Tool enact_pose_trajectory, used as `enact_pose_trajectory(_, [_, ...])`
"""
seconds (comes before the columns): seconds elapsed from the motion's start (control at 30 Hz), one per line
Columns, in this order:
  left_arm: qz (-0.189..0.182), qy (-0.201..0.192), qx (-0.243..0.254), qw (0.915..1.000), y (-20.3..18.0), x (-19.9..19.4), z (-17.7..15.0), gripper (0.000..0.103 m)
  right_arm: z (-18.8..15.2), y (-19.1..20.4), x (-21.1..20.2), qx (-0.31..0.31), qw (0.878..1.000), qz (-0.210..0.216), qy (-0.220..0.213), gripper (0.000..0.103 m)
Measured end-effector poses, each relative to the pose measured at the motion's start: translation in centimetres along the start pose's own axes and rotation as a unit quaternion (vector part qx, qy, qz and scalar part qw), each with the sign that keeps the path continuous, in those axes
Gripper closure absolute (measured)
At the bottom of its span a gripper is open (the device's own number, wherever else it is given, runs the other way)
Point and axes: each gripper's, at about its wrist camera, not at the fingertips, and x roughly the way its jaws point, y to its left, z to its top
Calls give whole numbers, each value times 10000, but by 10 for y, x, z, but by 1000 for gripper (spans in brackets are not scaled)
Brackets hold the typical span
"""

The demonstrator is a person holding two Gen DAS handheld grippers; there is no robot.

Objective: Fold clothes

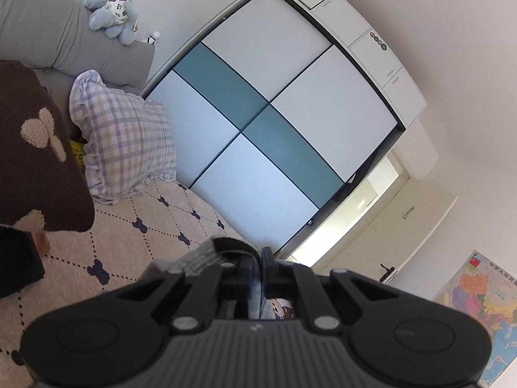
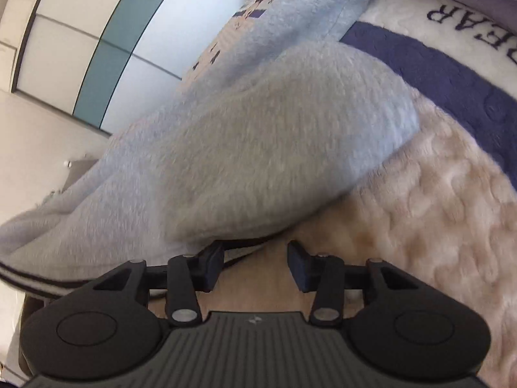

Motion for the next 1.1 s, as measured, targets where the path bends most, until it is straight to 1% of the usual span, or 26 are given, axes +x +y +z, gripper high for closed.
enact_pose_trajectory(0.07, [155, 78, -38, 9998, 10, 7, -3, 99, 12, -3, 7, 450, 9985, 88, -314, 65])
enact_pose_trajectory(0.1, [235, 129, -83, 9996, 16, 11, -4, 99, 18, -5, 11, 665, 9967, 145, -453, 84])
enact_pose_trajectory(0.13, [320, 176, -129, 9992, 23, 15, -5, 99, 24, -1, 10, 677, 9960, 127, -575, 95])
enact_pose_trajectory(0.2, [560, 228, -236, 9979, 41, 21, -4, 100, 37, 17, 0, 396, 9955, 101, -856, 97])
enact_pose_trajectory(0.27, [708, 250, -401, 9964, 56, 29, -2, 100, 54, 43, -20, -89, 9919, 247, -1246, 98])
enact_pose_trajectory(0.33, [762, 274, -549, 9952, 64, 41, 4, 100, 86, 78, -34, -612, 9871, 217, -1461, 98])
enact_pose_trajectory(0.4, [730, 356, -611, 9948, 59, 56, 18, 100, 125, 115, -43, -946, 9824, 99, -1610, 98])
enact_pose_trajectory(0.43, [635, 363, -579, 9956, 52, 60, 26, 100, 144, 136, -51, -1128, 9780, 33, -1757, 98])
enact_pose_trajectory(0.47, [535, 364, -531, 9965, 44, 64, 33, 100, 164, 157, -59, -1308, 9730, -32, -1903, 98])
enact_pose_trajectory(0.5, [396, 320, -380, 9980, 33, 62, 38, 100, 176, 174, -78, -1492, 9654, 40, -2137, 98])
enact_pose_trajectory(0.57, [101, 179, -184, 9996, 19, 47, 42, 100, 191, 205, -126, -1859, 9446, 325, -2686, 98])
enact_pose_trajectory(0.6, [-11, 171, -186, 9997, 19, 38, 39, 100, 192, 218, -150, -2014, 9344, 466, -2901, 98])
enact_pose_trajectory(0.63, [-108, 176, -190, 9996, 20, 29, 34, 100, 189, 223, -168, -2120, 9283, 551, -3004, 99])
enact_pose_trajectory(0.7, [-78, 357, -213, 9991, 36, 11, 16, 99, 179, 226, -200, -2296, 9193, 665, -3127, 99])
enact_pose_trajectory(0.73, [96, 512, -211, 9984, 47, 4, 2, 98, 173, 219, -211, -2359, 9205, 635, -3049, 99])
enact_pose_trajectory(0.8, [621, 978, -229, 9930, 79, -5, -29, 96, 154, 189, -208, -2503, 9329, 258, -2576, 99])
enact_pose_trajectory(0.87, [1161, 1515, -498, 9804, 120, -8, -62, 95, 130, 137, -179, -2490, 9511, -349, -1793, 98])
enact_pose_trajectory(0.93, [1536, 1971, -847, 9646, 159, -12, -91, 95, 105, 74, -144, -2112, 9687, -883, -960, 98])
enact_pose_trajectory(0.97, [1615, 2112, -996, 9589, 172, -17, -102, 95, 90, 41, -126, -1832, 9748, -1120, -599, 98])
enact_pose_trajectory(1.03, [1804, 2131, -924, 9558, 183, -31, -114, 96, 56, -7, -112, -1542, 9762, -1504, -264, 98])
enact_pose_trajectory(1.1, [1843, 1965, -703, 9605, 179, -47, -109, 95, 37, -30, -112, -1425, 9762, -1618, -250, 98])
